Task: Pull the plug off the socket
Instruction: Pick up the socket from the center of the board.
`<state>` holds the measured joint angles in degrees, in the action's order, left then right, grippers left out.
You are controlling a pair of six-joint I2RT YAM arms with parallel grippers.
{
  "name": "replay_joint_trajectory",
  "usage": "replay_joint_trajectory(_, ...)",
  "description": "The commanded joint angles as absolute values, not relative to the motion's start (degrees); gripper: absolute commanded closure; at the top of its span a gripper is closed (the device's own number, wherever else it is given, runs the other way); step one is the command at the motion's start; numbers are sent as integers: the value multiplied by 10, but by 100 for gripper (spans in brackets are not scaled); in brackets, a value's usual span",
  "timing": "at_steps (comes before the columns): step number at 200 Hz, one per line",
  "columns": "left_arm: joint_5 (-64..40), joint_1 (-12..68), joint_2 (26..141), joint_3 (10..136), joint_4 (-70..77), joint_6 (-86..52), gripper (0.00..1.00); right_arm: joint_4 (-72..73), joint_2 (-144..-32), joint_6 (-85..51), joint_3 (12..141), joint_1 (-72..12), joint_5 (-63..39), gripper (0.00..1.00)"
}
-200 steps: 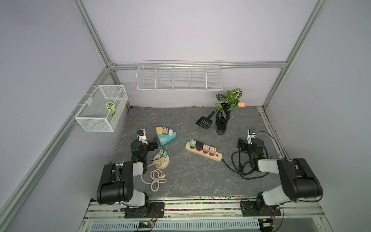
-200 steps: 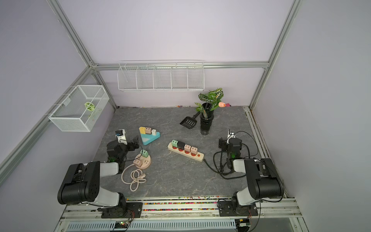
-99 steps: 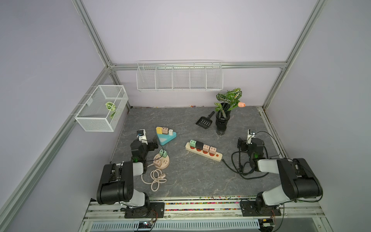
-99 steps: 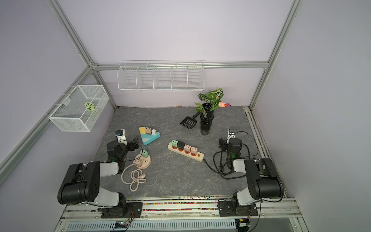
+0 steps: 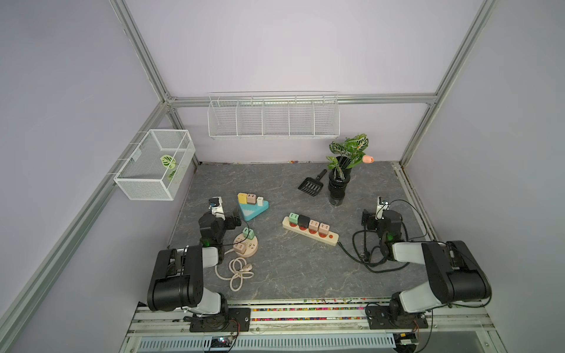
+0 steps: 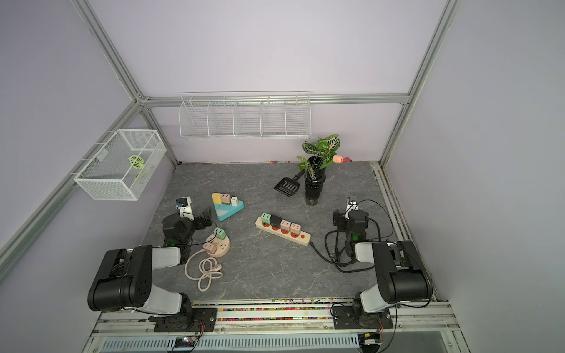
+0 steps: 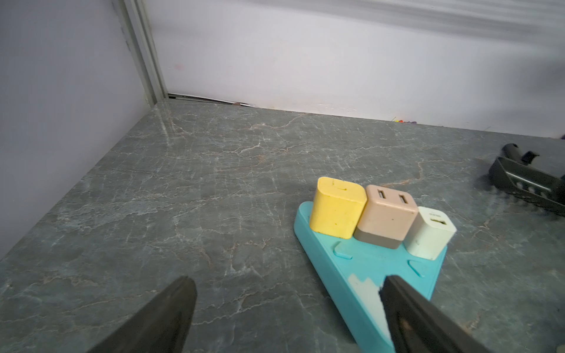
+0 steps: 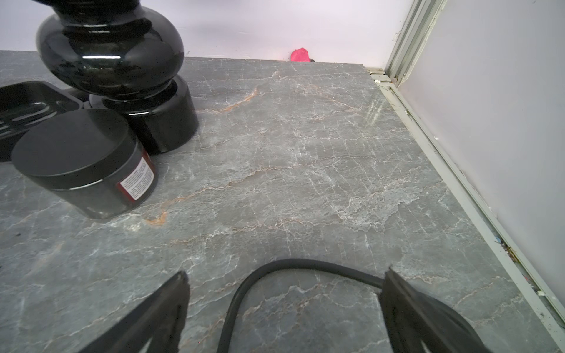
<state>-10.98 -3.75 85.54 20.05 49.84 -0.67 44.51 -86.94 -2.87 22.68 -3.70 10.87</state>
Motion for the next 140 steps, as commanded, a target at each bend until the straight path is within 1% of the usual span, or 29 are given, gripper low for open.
replay_joint_trajectory(1,-169,-40,839,226,468,29,0,417,-845,-21,250,-34,113,1)
replay_joint_trajectory(15,-162,-35,810,257,388,29,0,322,-807,-25,280,-35,113,1)
replay_joint_trajectory(44,-142,-32,752,309,282,6,0,238,-741,-43,310,-35,91,1)
replay_joint_trajectory(63,-141,-31,704,351,216,-65,0,177,-695,-90,344,-34,66,1)
replay_joint_trajectory(87,-111,-31,672,425,104,-203,0,-14,-668,-174,448,-34,87,1)
replay_joint_trajectory(105,-98,-32,676,487,6,-266,0,-130,-671,-193,513,-34,94,1)
replay_joint_trajectory(122,-42,-32,675,537,-107,-339,0,-138,-662,-251,508,-31,151,2)
replay_joint_trajectory(140,4,-32,652,526,-147,-414,0,-140,-656,-239,509,-17,80,1)
